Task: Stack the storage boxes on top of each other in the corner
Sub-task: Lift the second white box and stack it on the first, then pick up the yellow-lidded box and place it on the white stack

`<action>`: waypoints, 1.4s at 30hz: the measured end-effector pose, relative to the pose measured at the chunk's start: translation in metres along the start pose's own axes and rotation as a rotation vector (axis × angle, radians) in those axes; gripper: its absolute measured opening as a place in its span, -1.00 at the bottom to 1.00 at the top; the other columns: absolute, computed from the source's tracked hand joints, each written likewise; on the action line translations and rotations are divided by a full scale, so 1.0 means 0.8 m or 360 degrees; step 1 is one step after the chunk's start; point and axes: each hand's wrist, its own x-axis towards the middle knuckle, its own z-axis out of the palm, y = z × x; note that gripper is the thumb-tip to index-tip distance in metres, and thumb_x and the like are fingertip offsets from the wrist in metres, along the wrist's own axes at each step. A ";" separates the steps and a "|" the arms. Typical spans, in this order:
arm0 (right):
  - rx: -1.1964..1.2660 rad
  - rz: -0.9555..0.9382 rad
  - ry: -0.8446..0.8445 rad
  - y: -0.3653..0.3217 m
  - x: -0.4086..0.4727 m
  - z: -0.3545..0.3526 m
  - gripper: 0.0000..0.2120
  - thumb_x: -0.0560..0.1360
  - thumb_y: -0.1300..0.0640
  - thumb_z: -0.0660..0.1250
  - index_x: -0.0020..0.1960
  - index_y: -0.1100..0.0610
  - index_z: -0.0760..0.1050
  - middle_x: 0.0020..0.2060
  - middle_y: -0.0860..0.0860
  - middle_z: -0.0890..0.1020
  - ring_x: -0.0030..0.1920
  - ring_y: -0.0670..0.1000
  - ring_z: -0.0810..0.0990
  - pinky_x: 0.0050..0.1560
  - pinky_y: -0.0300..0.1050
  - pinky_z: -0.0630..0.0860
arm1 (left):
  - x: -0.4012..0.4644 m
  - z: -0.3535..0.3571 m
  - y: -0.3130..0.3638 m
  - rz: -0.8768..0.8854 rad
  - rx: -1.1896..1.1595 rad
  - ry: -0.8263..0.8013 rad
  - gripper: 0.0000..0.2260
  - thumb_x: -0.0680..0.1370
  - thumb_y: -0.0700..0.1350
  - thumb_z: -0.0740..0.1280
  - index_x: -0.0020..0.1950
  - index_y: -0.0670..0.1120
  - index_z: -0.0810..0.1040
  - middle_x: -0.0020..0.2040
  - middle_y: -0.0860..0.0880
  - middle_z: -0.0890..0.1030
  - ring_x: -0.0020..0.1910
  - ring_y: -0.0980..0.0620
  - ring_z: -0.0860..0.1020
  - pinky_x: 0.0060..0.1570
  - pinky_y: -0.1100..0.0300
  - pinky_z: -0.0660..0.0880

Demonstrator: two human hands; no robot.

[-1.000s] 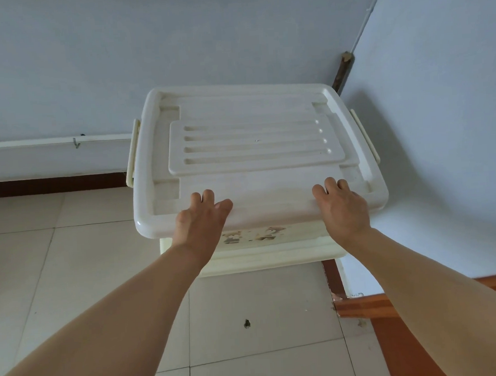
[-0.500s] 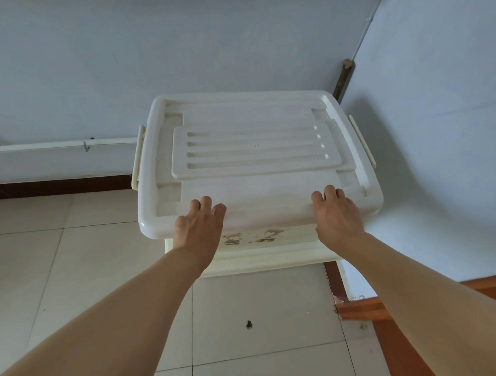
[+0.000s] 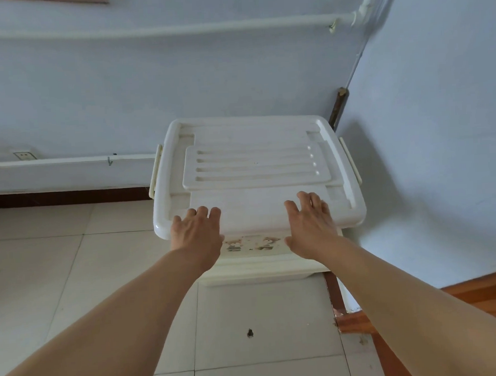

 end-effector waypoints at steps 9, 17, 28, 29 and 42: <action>0.0034 -0.0023 -0.0030 -0.038 -0.052 -0.032 -0.46 0.47 0.06 0.31 0.37 0.13 0.21 0.38 0.15 0.17 0.37 0.17 0.15 0.37 0.00 0.18 | -0.073 -0.030 -0.051 -0.0086 -0.0023 -0.0003 -0.62 0.57 0.09 0.17 0.34 -0.03 0.28 0.23 -0.02 0.47 0.19 -0.05 0.47 0.11 0.09 0.33; 0.0077 0.0006 0.0053 -0.132 -0.123 -0.045 -0.43 0.44 0.00 0.35 0.36 0.12 0.22 0.34 0.12 0.21 0.33 0.15 0.20 0.31 -0.01 0.26 | -0.163 -0.038 -0.121 -0.0133 -0.0137 0.0000 -0.60 0.56 0.11 0.20 0.32 -0.04 0.31 0.19 -0.03 0.51 0.15 -0.05 0.51 0.14 0.07 0.37; 0.0025 -0.0072 0.0083 -0.274 -0.227 -0.042 -0.38 0.42 -0.01 0.38 0.39 0.13 0.22 0.30 0.14 0.25 0.32 0.17 0.23 0.34 0.04 0.27 | -0.331 -0.015 -0.224 -0.0180 -0.0163 -0.0023 -0.60 0.57 0.11 0.17 0.34 -0.05 0.28 0.25 -0.04 0.49 0.19 -0.07 0.50 0.22 0.01 0.30; 0.0020 -0.0092 0.0077 -0.286 -0.234 -0.040 -0.38 0.42 -0.01 0.38 0.38 0.13 0.22 0.30 0.14 0.25 0.33 0.18 0.22 0.35 0.05 0.27 | -0.344 -0.011 -0.233 -0.0210 -0.0159 -0.0032 -0.60 0.58 0.11 0.16 0.34 -0.05 0.28 0.25 -0.04 0.49 0.19 -0.07 0.50 0.20 0.02 0.31; -0.0056 -0.0656 0.0099 -0.432 -0.365 0.043 -0.60 0.43 0.14 0.30 0.23 0.15 0.30 0.25 0.18 0.29 0.23 0.18 0.29 0.22 -0.03 0.33 | -0.590 0.061 -0.284 -0.0830 -0.0285 -0.0211 -0.63 0.57 0.12 0.16 0.28 -0.07 0.32 0.21 -0.07 0.48 0.20 -0.10 0.47 0.21 0.02 0.29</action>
